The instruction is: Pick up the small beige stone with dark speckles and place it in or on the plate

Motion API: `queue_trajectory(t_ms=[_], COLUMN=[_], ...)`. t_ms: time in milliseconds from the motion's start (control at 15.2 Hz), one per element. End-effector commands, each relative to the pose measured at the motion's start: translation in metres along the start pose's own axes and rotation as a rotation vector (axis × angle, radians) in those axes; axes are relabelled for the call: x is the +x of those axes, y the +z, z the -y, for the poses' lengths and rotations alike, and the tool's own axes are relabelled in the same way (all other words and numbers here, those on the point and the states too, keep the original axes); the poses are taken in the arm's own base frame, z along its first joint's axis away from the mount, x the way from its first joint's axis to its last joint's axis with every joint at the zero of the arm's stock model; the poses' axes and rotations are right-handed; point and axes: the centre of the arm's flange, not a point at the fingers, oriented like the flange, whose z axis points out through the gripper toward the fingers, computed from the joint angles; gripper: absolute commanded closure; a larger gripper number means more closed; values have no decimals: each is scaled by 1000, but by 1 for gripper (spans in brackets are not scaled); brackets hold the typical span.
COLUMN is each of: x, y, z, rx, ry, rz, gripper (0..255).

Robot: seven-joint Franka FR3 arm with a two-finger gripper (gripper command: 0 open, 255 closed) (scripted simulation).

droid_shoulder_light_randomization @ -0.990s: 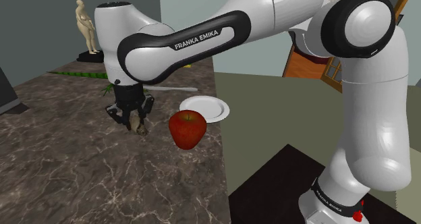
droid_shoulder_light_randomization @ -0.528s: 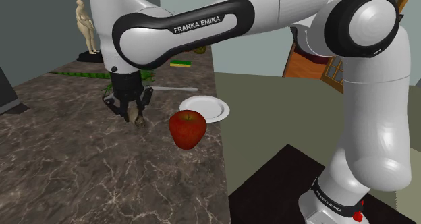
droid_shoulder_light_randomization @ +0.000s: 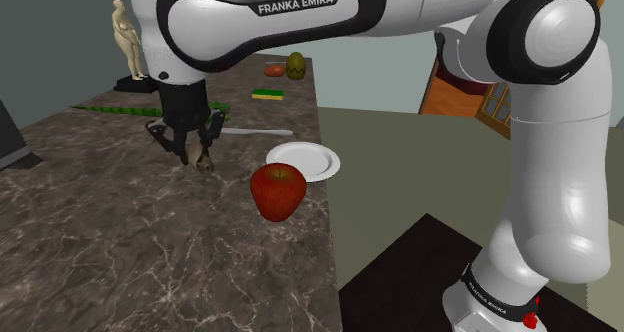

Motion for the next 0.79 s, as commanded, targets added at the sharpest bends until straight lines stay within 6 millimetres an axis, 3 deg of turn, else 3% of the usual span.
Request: queue_trajectory(t_ms=[0,66,726], x=[1,1,-22], y=[-10,-13,-14], z=[0,0,-130], rx=[0,0,0], ry=[0,0,0], rz=[0,0,0], gripper=[255,255,255])
